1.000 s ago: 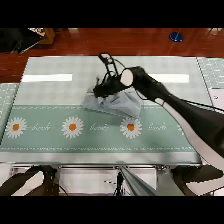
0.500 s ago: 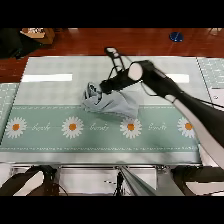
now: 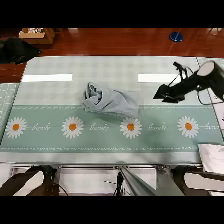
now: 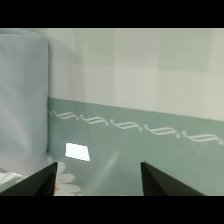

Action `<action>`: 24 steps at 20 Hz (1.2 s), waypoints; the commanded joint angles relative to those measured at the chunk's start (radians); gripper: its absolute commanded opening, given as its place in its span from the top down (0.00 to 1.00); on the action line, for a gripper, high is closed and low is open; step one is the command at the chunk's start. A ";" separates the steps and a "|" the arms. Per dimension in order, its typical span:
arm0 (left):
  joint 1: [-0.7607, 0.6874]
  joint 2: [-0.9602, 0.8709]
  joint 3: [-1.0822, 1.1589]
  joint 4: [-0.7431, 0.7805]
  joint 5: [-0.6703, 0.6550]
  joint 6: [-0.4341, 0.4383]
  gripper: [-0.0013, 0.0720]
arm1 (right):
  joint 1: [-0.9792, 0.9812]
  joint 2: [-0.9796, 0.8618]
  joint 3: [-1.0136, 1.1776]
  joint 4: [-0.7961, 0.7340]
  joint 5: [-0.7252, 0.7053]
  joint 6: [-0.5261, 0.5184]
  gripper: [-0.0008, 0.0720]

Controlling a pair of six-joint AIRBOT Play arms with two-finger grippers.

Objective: Fold the shirts.

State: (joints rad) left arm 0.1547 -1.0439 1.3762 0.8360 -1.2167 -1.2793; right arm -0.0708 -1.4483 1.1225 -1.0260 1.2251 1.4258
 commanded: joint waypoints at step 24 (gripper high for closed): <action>0.000 -0.060 -0.047 0.103 0.000 0.002 0.96 | -0.178 0.388 0.155 0.096 0.161 0.061 0.95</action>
State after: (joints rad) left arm 0.1547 -1.0801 1.3529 0.9310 -1.2156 -1.2785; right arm -0.1135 -1.1927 1.1473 -0.7139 1.2209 1.3540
